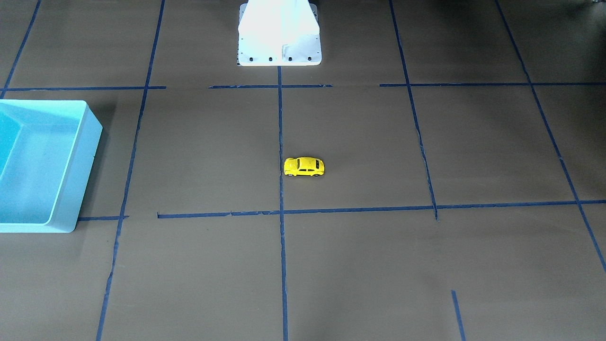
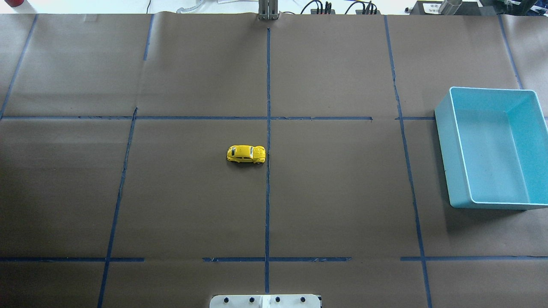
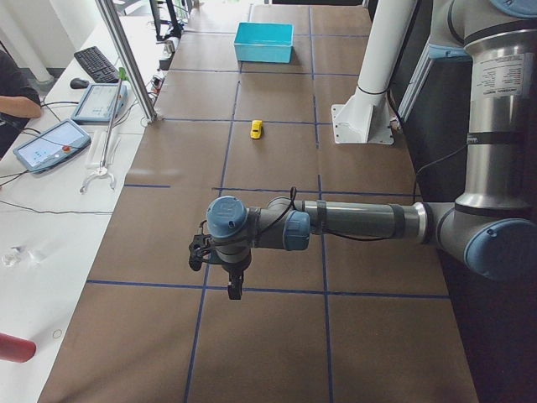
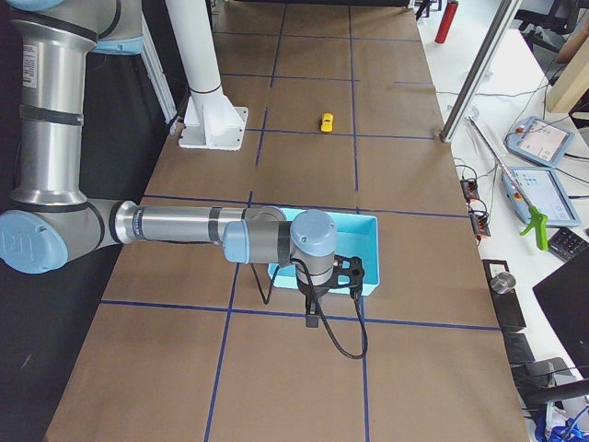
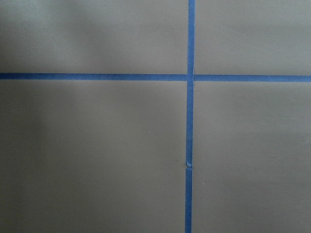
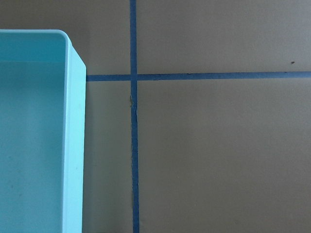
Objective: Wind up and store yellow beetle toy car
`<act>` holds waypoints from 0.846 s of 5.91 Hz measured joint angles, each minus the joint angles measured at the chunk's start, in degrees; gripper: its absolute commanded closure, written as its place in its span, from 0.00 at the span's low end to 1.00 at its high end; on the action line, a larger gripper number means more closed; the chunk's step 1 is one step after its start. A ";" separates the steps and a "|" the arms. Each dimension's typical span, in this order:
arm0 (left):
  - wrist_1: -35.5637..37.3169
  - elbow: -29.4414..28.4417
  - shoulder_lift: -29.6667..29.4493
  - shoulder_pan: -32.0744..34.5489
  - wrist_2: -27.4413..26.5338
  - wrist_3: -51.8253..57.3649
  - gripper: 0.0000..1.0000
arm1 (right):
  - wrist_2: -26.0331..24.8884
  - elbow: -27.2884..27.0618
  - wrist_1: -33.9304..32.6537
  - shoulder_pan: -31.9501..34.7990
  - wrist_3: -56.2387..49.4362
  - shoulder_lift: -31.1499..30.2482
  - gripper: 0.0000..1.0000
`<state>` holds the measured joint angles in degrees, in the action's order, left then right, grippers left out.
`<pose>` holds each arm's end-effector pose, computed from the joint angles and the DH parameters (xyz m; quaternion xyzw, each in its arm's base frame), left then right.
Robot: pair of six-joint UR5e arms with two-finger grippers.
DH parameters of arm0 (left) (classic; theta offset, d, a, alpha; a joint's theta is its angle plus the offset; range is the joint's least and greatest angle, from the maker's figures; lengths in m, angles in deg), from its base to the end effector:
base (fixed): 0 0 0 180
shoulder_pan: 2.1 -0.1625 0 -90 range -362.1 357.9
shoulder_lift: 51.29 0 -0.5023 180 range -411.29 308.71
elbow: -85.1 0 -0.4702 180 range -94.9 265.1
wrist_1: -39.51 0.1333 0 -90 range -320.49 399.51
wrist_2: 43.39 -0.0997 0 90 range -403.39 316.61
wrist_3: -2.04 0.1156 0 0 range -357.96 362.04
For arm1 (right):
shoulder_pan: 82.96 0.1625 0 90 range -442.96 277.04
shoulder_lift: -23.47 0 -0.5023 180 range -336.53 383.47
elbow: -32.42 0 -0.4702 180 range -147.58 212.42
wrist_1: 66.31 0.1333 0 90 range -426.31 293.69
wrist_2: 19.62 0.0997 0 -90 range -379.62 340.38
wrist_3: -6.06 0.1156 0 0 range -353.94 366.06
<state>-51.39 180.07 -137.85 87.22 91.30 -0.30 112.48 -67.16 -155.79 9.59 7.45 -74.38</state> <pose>-0.0456 -0.5436 0.7292 0.0096 0.3805 -0.0053 0.9247 0.0782 -0.5014 0.7277 0.0220 -0.3589 0.0250 0.9328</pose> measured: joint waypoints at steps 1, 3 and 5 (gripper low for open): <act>0.02 0.57 -0.24 -0.02 0.12 -0.05 0.00 | 0.00 0.00 0.01 0.00 -0.11 -0.03 0.00; 0.10 5.16 -0.56 -1.12 2.33 -0.20 0.00 | 0.00 0.00 0.01 0.00 -0.16 -0.09 0.00; 0.13 12.75 -1.80 -8.17 3.10 -0.31 0.00 | 0.00 -0.02 0.01 0.00 -0.16 -0.17 0.00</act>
<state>-51.26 192.82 -139.66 79.06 94.40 -0.61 112.48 -67.18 -155.78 9.59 7.29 -74.55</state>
